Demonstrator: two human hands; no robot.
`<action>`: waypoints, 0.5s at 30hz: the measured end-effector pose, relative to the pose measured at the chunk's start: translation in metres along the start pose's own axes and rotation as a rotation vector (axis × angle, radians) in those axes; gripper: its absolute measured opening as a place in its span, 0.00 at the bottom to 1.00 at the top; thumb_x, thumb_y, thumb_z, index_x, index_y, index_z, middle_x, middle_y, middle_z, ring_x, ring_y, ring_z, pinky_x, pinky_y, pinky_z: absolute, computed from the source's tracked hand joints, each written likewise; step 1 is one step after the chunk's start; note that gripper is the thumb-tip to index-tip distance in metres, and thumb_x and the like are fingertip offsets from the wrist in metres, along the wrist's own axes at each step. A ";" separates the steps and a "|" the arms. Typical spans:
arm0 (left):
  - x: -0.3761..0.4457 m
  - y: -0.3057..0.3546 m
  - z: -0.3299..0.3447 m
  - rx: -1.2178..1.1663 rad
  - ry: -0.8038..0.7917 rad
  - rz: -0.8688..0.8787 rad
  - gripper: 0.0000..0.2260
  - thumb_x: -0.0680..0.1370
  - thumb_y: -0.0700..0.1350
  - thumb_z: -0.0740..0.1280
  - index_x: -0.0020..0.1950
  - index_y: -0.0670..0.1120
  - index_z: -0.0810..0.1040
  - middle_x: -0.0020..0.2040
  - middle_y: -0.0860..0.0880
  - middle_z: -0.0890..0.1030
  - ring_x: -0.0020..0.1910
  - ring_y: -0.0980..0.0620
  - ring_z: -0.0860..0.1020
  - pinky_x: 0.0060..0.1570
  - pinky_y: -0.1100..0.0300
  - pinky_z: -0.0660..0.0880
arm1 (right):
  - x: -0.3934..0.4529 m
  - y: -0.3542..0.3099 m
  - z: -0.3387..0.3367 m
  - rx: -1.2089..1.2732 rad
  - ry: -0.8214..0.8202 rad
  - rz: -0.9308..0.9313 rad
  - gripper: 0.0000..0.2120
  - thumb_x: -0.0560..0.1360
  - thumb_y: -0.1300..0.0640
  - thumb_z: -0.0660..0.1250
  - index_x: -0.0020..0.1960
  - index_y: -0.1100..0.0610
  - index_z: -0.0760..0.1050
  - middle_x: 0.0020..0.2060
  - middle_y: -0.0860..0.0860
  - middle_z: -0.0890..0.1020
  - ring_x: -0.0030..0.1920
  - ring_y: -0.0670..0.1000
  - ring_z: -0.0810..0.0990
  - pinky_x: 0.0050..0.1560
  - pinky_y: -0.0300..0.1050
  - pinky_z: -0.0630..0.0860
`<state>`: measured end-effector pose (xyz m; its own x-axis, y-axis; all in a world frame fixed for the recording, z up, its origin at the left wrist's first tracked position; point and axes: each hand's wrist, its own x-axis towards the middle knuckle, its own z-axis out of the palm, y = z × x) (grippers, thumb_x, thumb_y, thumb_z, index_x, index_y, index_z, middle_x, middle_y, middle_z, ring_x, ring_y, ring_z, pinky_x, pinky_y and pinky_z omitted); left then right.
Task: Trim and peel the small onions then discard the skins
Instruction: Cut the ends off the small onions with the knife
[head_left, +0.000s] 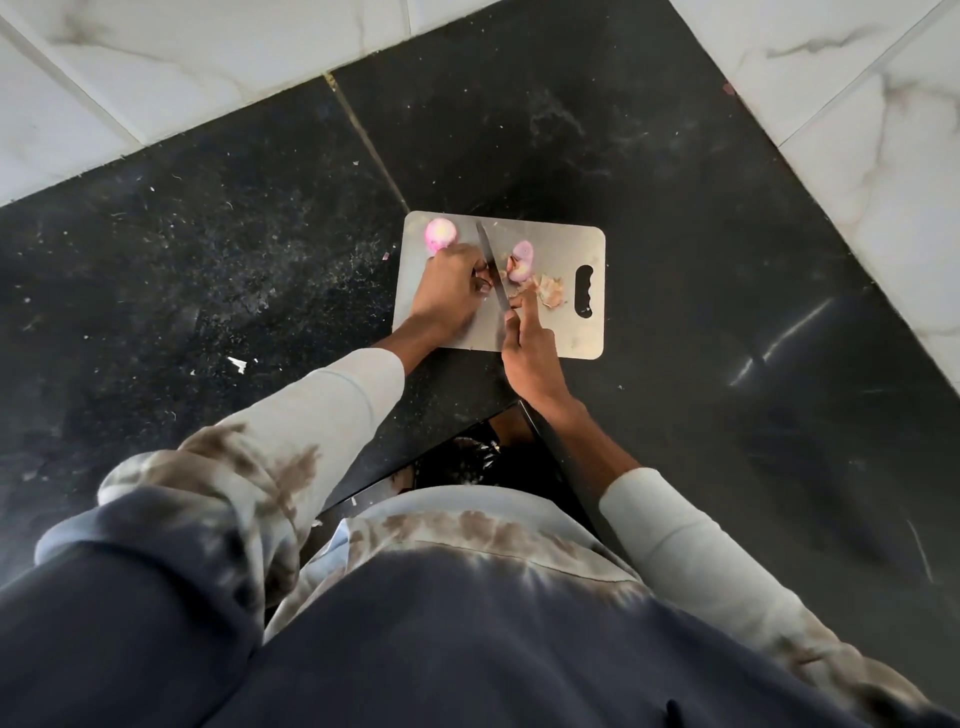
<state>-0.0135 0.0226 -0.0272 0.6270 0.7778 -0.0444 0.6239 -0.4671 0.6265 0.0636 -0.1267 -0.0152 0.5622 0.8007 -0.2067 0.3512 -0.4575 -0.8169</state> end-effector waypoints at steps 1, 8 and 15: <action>0.000 0.001 0.001 0.003 0.002 0.000 0.03 0.78 0.35 0.70 0.49 0.42 0.81 0.53 0.42 0.85 0.50 0.44 0.82 0.49 0.57 0.76 | 0.002 -0.001 0.003 0.000 0.013 -0.008 0.23 0.88 0.60 0.56 0.82 0.57 0.58 0.29 0.53 0.76 0.25 0.56 0.74 0.26 0.49 0.65; -0.003 0.003 0.004 0.044 0.011 0.028 0.05 0.77 0.33 0.67 0.50 0.40 0.80 0.54 0.40 0.84 0.50 0.40 0.82 0.50 0.51 0.79 | 0.000 0.007 0.006 0.007 0.008 0.027 0.20 0.88 0.60 0.54 0.79 0.59 0.60 0.29 0.53 0.76 0.24 0.57 0.74 0.24 0.47 0.64; -0.005 0.007 0.004 0.034 0.052 0.009 0.06 0.75 0.32 0.67 0.46 0.42 0.77 0.50 0.42 0.83 0.46 0.42 0.80 0.44 0.54 0.75 | 0.001 0.008 0.012 0.047 0.016 0.051 0.16 0.88 0.62 0.54 0.75 0.61 0.62 0.30 0.44 0.74 0.22 0.48 0.71 0.25 0.46 0.64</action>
<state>-0.0101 0.0139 -0.0260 0.6081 0.7938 0.0020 0.6343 -0.4874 0.6002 0.0575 -0.1251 -0.0280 0.5907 0.7703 -0.2401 0.2864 -0.4784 -0.8301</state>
